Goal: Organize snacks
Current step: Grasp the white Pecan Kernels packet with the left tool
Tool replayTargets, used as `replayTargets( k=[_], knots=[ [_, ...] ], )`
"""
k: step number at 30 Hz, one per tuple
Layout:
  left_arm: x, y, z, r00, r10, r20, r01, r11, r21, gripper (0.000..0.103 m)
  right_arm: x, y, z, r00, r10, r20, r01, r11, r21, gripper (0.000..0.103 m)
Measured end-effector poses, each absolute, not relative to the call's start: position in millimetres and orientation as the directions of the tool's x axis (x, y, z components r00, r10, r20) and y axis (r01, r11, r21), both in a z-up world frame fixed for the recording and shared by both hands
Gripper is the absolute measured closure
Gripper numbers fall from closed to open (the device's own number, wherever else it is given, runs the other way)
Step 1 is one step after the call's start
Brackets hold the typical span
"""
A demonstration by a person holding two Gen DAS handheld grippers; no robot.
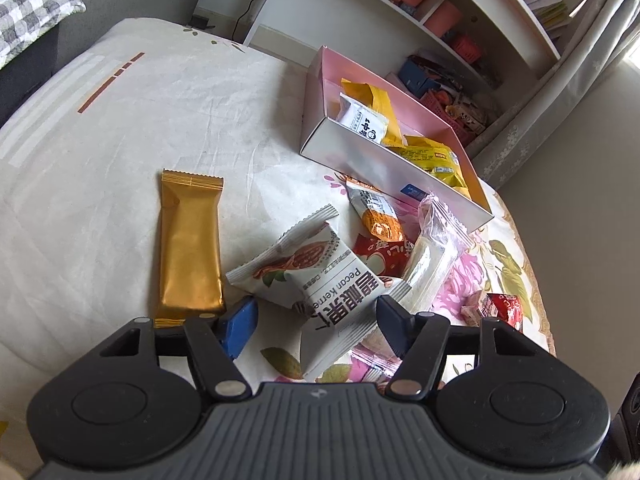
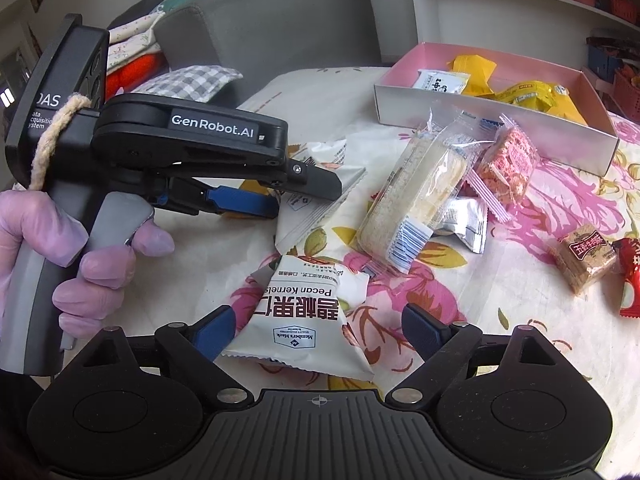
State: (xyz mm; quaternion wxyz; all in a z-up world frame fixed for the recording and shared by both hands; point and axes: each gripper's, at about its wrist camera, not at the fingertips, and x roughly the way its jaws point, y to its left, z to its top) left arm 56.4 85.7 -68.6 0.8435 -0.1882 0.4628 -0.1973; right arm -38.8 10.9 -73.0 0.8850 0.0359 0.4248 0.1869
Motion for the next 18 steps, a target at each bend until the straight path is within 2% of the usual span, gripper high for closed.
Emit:
replayTargets(
  k=[5,9,13,18],
  knots=[
    [57.8,81.1,-70.7,0.489,-0.516,-0.704,0.166,0.847,-0.505,0.047,-38.5,11.4,-73.6,0.563,0.371,-0.739,-0.303,0.924,0.233,0.016],
    [58.8,75.7,-71.2,0.481,-0.525,-0.702,0.173,0.842,-0.511,0.052,-35.1,11.9,-74.7,0.55,0.38,-0.743,-0.305,0.92,0.245,0.024],
    [60.9,71.4,-71.7,0.482,-0.527,-0.7,0.174,0.841,-0.513,0.053,-35.3,13.9,-76.1,0.544,0.38,-0.748,-0.315,0.919,0.238,0.037],
    [64.1,70.3,-73.8,0.485,-0.533,-0.693,0.159,0.833,-0.53,0.054,-35.0,12.3,-75.8,0.545,0.381,-0.747,-0.309,0.92,0.243,0.042]
  ],
)
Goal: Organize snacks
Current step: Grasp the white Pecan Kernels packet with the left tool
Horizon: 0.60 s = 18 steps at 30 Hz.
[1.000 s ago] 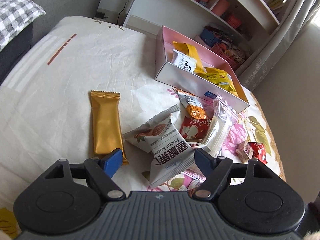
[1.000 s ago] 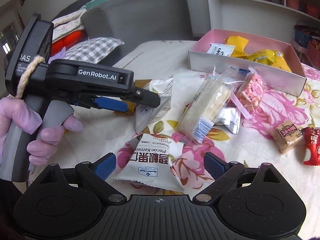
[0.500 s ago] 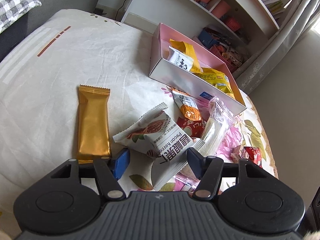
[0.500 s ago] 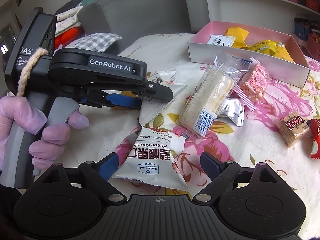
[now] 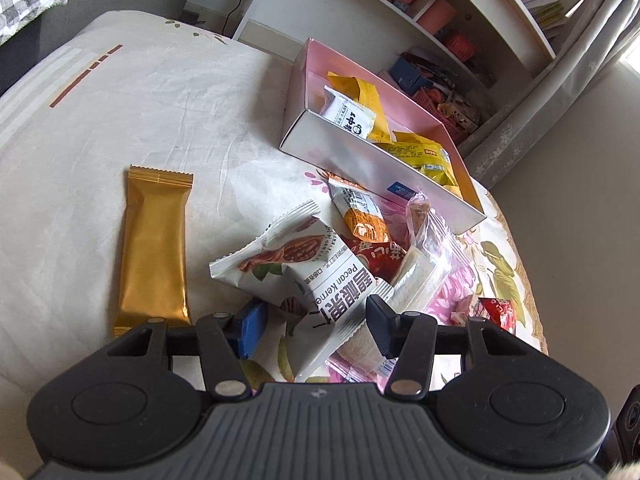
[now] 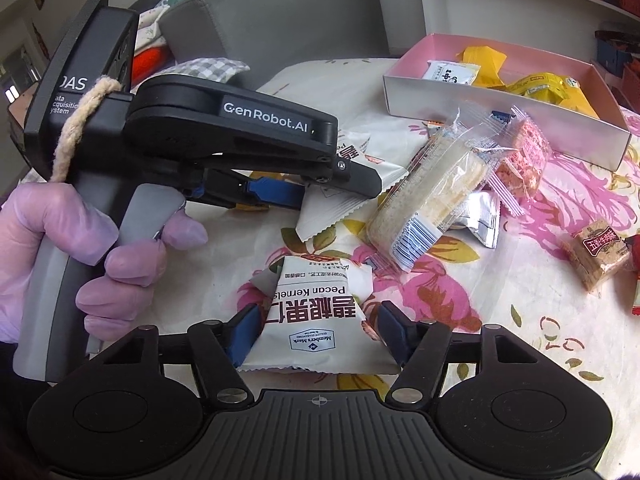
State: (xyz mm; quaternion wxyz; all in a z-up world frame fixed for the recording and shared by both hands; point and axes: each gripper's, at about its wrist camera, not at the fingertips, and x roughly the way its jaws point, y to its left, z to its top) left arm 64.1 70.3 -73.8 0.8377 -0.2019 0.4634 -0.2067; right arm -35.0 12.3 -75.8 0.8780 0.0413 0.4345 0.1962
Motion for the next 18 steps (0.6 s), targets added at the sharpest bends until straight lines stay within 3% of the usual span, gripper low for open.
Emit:
replayTargets(
  k=[3,7,9,18],
  knots=[
    [65.1,69.8,-74.4,0.484,-0.54,-0.689,0.151,0.827,-0.542,0.057,-33.8,10.1,-74.8,0.545,0.386,-0.744,-0.298,0.919,0.258,0.046],
    [65.2,67.2,-73.4,0.481,-0.541,-0.69,0.155,0.827,-0.54,0.071,-33.4,9.5,-72.7,0.541,0.392,-0.744,-0.297,0.917,0.267,0.052],
    [64.4,65.7,-72.1,0.484,-0.534,-0.693,0.165,0.833,-0.527,0.073,-33.8,9.2,-71.2,0.538,0.395,-0.744,-0.298,0.916,0.27,0.054],
    [63.9,64.9,-62.2,0.501,-0.523,-0.69,0.185,0.843,-0.504,0.088,-38.3,4.3,-63.0,0.549,0.398,-0.735,-0.291,0.916,0.278,0.055]
  ],
)
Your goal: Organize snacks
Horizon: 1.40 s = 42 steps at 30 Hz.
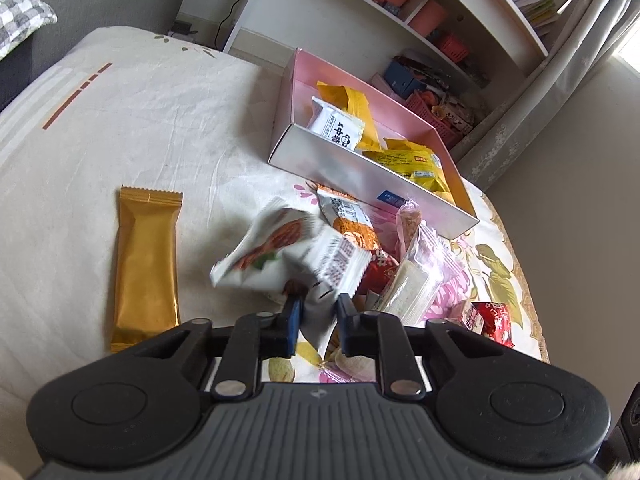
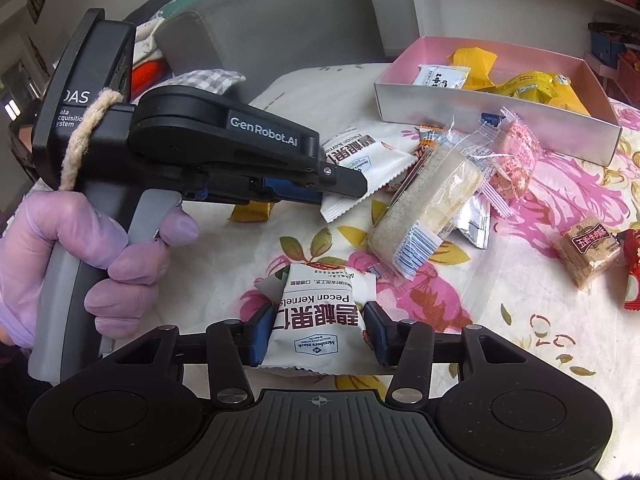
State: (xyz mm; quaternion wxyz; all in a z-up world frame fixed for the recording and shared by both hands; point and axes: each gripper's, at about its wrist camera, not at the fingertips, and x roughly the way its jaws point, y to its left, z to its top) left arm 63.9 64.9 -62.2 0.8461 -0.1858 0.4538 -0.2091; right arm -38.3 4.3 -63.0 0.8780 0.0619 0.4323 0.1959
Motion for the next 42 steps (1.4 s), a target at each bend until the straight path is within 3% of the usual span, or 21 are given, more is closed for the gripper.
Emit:
replayTargets(
  k=[14,42],
  knots=[
    [63.5,69.1,-51.8,0.517,-0.48,-0.709,0.186,0.871,-0.454,0.09,-43.0,-5.7,-36.9,0.584,0.435,-0.685,-0.296,0.9,0.319,0.056],
    [87.9,52.7,-11.8,0.614,-0.465,-0.638,0.222,0.877,-0.426,0.091,12.8,-97.0,20.1,0.784,0.285,-0.551,-0.071,0.924,0.377,0.056]
  ],
)
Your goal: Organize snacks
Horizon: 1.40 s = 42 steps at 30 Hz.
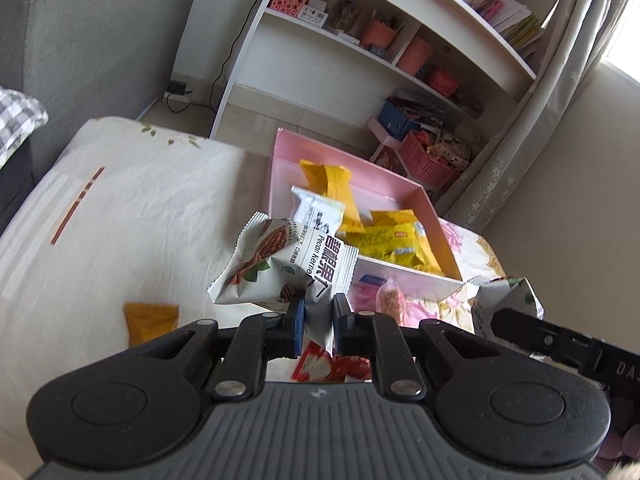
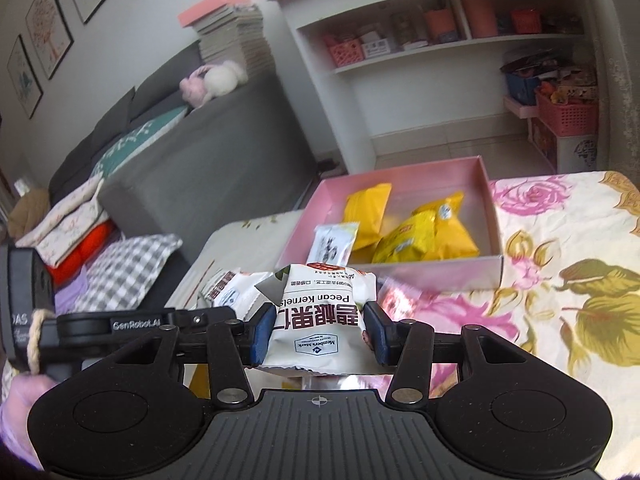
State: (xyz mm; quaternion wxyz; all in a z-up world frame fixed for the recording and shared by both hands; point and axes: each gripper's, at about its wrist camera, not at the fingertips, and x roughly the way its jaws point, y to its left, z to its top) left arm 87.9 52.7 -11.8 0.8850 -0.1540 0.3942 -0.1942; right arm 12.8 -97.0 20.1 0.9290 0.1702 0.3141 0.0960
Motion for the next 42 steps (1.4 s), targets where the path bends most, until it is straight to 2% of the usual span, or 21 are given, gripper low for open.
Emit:
replayTargets(
  k=[9,16,21,42],
  knots=[
    [115.1,31.9,-13.6,0.635,-0.457,-0.623,0.222,0.881,-0.419,0.091,42.9,-124.5,23.1,0.82,0.222,-0.528,0.021,0.909,0.415,0.056],
    [126.8,7.0,-15.0,0.664,-0.407,-0.627,0.235,0.91,-0.341,0.091,70.7,-147.2,7.6,0.818,0.16,-0.553,0.12,0.892,0.435,0.056],
    [142.7,-16.9,-17.9,0.647,-0.42,-0.636,0.297,0.907,-0.298,0.09,96.3,-164.6,-4.8,0.811,0.131,-0.569,0.18,0.871,0.458,0.056],
    [205.9,-79.9,-42.3,0.632,-0.422,-0.65,0.381,0.899,-0.213,0.092,173.0,-213.7,-49.4,0.823,0.155,-0.546,0.203,0.817,0.54,0.055]
  ],
)
